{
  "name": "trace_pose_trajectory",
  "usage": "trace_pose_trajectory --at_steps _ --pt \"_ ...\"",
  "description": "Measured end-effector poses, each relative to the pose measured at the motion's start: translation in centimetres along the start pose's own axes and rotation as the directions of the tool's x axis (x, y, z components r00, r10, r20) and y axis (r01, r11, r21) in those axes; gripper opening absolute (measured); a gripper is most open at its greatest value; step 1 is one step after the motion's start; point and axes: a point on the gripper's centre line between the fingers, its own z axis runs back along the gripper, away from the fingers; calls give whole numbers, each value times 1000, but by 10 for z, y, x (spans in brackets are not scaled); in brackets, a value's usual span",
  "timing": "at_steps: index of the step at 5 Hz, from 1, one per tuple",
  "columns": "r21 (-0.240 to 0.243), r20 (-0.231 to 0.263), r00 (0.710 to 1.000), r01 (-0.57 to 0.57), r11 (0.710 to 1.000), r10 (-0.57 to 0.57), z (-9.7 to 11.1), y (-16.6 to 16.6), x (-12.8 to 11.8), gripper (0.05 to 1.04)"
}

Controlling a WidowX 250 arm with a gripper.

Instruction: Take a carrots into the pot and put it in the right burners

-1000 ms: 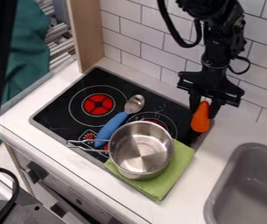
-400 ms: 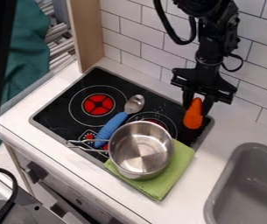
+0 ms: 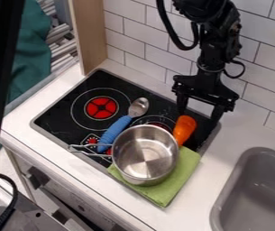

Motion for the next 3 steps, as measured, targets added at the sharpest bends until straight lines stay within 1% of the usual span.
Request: trace_pose_trajectory --at_steps 1,2,3 --pt "-9 28 1000 3 1000 -2 12 1 -3 1005" --pt "-23 73 997 5 1000 -4 30 3 -7 1001" --pt "-40 108 994 2 999 3 44 3 -11 1001"
